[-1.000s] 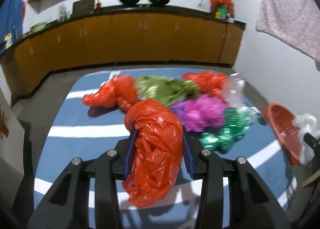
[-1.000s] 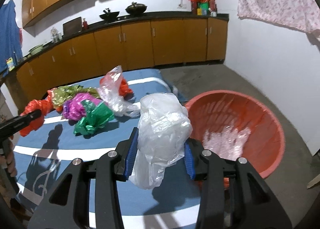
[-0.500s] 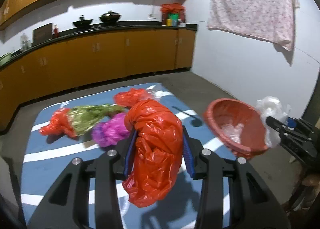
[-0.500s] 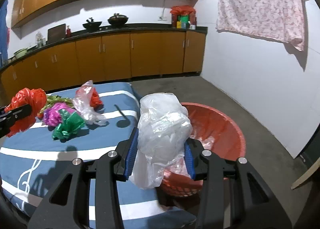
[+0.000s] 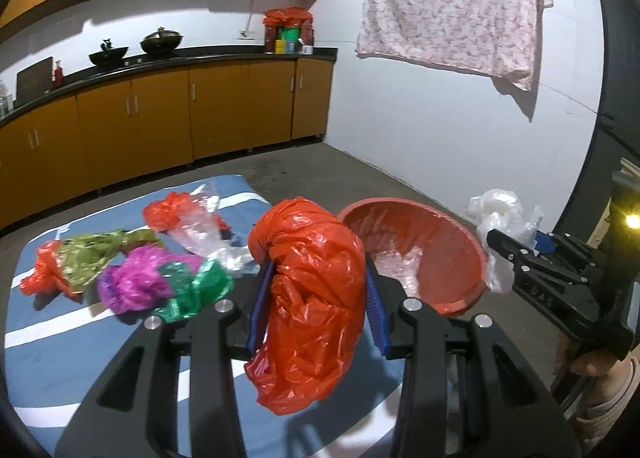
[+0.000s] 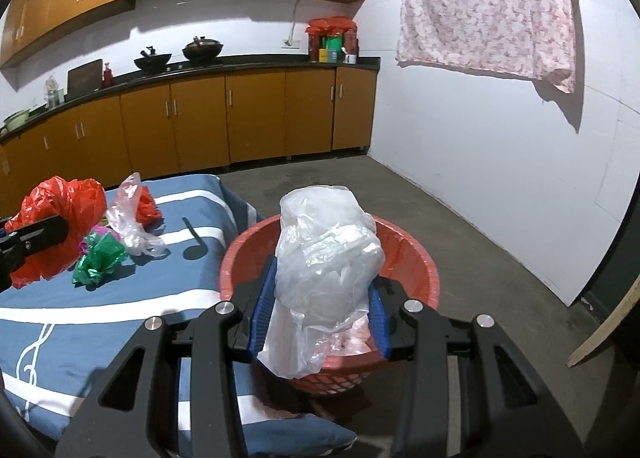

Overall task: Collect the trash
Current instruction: 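Carry both held bags over the red basket and open both grippers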

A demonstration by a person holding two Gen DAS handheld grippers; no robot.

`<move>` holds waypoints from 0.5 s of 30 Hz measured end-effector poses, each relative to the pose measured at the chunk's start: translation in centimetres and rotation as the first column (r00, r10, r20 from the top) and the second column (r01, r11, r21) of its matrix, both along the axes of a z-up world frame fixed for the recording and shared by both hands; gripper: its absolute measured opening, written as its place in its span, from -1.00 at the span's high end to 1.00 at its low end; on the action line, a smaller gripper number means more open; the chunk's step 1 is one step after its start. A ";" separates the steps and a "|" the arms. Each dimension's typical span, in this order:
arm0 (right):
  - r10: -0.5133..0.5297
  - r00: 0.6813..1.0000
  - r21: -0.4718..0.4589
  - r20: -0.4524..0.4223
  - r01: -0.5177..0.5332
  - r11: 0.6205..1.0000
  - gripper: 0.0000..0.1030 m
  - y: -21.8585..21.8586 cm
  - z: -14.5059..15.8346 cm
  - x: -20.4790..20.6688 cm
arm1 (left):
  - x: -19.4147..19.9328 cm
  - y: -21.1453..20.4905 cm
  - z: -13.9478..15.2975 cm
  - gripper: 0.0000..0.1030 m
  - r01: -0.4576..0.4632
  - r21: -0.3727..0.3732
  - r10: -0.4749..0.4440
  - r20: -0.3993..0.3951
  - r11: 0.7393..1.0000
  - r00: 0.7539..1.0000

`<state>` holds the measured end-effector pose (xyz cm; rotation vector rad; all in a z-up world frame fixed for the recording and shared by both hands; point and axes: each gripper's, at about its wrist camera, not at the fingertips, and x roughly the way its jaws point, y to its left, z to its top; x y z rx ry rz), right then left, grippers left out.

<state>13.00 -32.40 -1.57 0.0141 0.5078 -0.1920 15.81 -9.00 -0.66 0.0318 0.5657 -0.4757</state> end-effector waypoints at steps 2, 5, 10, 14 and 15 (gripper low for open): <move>-0.005 1.000 0.006 0.002 0.005 1.000 0.18 -0.4 0.0 0.1 | 0.4 -0.6 -0.1 0.20 0.013 -0.007 -0.013 -0.004 1.000 1.000; -0.011 1.000 0.017 0.004 0.011 1.000 0.19 -1.0 0.1 0.4 | 0.9 -1.7 -0.3 0.20 0.036 -0.015 -0.036 -0.001 0.999 0.999; -0.015 1.000 0.023 0.010 0.014 1.000 0.19 -1.8 0.2 1.2 | 1.6 -3.7 -0.6 0.20 0.076 -0.028 -0.076 0.003 0.997 0.997; -0.018 1.000 0.041 0.012 0.017 0.999 0.19 -2.6 0.2 2.0 | 2.7 -5.6 -1.1 0.20 0.102 -0.032 -0.102 -0.007 0.994 0.995; -0.018 1.000 0.046 0.012 0.017 0.999 0.19 -2.8 0.1 2.1 | 2.9 -6.0 -1.3 0.20 0.106 -0.030 -0.106 -0.008 0.994 0.994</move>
